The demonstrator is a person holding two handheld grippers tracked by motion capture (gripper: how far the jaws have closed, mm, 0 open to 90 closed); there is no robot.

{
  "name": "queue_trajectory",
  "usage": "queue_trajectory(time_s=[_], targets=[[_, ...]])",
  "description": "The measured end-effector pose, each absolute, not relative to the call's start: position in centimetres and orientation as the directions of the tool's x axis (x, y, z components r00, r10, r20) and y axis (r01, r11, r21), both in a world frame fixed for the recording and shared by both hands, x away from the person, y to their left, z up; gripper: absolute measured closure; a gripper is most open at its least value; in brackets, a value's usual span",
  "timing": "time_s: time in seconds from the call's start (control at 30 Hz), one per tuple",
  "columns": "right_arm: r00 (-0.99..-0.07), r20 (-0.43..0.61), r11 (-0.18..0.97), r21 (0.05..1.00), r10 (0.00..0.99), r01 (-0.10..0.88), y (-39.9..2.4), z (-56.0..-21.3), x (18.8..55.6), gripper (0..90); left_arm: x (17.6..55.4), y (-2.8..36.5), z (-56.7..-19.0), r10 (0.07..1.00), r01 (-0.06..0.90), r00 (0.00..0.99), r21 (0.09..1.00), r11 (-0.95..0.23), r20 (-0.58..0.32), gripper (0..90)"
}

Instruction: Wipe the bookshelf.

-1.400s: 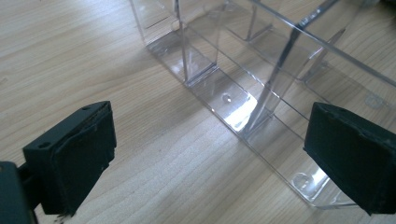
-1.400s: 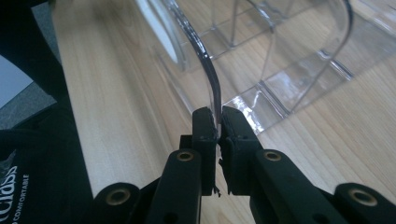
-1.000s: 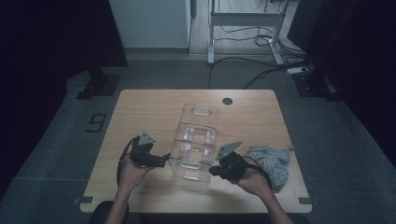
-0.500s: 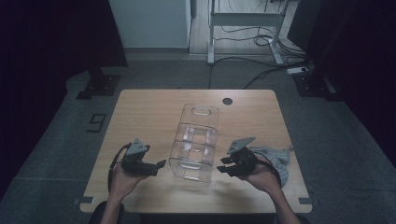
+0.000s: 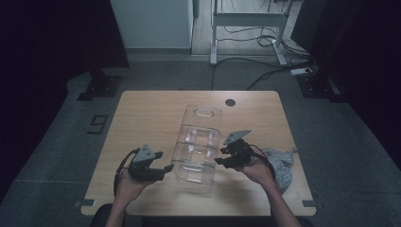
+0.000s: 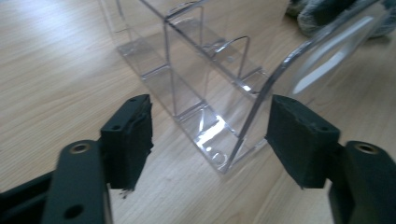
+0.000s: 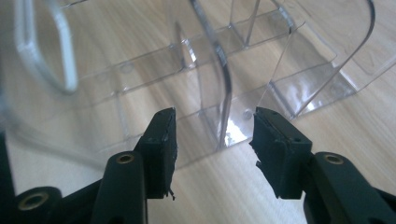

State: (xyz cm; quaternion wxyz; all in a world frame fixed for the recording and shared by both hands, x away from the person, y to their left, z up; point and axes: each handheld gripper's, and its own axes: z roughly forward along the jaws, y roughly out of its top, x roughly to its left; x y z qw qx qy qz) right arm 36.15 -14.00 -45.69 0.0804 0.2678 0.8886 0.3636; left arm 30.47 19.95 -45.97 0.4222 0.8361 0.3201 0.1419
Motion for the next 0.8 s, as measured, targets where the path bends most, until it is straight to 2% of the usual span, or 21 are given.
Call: queue_trajectory(time_s=[0.27,0.43,0.5,0.8], targets=[[-0.858,0.081,0.590,0.693,0.507,0.414,-13.1,-46.4,37.2,49.5,30.6,19.3,-46.3,0.624,0.407,0.781,0.784,-0.468,-0.033,42.9],[-0.875,0.112,0.584,0.704,0.471,0.404,-12.7,-46.5,37.1,51.8,30.8,19.1,-46.4,0.616,0.407,0.787,0.775,-0.485,-0.027,57.3],[-0.875,0.107,0.586,0.703,0.472,0.402,-12.6,-46.5,37.0,51.8,30.8,19.1,-46.4,0.622,0.409,0.783,0.774,-0.482,-0.027,60.4],[-0.885,0.112,0.593,0.703,0.452,0.393,-12.3,-46.4,36.4,56.4,31.7,19.7,-46.8,0.663,0.451,0.748,0.762,-0.465,-0.038,61.2]])
